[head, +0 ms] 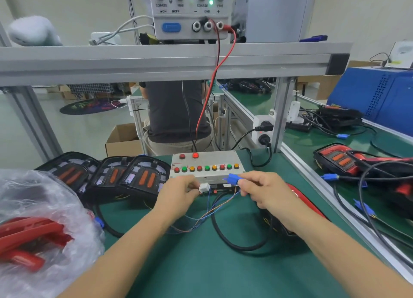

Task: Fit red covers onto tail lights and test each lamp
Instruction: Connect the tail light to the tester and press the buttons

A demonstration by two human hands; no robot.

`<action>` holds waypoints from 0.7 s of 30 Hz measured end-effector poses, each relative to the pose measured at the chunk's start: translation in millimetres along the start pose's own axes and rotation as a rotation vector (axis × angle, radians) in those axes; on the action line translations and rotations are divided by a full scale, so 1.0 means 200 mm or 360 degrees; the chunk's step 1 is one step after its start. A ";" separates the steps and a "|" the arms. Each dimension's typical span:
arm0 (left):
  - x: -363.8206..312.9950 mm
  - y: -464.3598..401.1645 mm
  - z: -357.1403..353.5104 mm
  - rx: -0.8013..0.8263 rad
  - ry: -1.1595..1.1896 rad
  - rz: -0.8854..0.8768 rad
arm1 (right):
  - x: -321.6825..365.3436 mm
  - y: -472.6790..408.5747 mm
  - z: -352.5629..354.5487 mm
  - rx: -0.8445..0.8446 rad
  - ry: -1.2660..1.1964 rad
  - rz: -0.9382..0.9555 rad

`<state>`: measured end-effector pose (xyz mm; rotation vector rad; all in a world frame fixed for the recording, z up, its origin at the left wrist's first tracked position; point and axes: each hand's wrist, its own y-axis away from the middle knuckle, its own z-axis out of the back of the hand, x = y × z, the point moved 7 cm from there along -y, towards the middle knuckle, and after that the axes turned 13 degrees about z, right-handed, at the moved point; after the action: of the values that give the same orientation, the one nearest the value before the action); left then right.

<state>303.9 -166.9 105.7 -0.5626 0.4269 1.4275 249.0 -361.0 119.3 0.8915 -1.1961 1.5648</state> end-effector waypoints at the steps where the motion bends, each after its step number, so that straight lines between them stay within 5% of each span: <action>1: -0.02 0.01 0.03 0.0018 0.0170 -0.0025 | -0.01 0.00 -0.01 0.0030 0.0002 -0.0032; 6: -0.15 0.09 0.15 -0.0198 0.0465 -0.0244 | -0.01 -0.03 -0.04 0.0090 -0.0014 -0.0107; 14: -0.22 0.13 0.17 -0.0380 0.0111 -0.0453 | -0.01 -0.01 -0.02 0.0024 -0.0103 -0.0093; 21: -0.25 0.15 0.15 -0.0317 0.0176 -0.0480 | 0.00 -0.02 -0.01 -0.0015 0.0027 -0.0030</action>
<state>267.9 -186.9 155.9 -0.8341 0.2739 1.1582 252.9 -359.0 119.8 0.8798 -1.1791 1.5477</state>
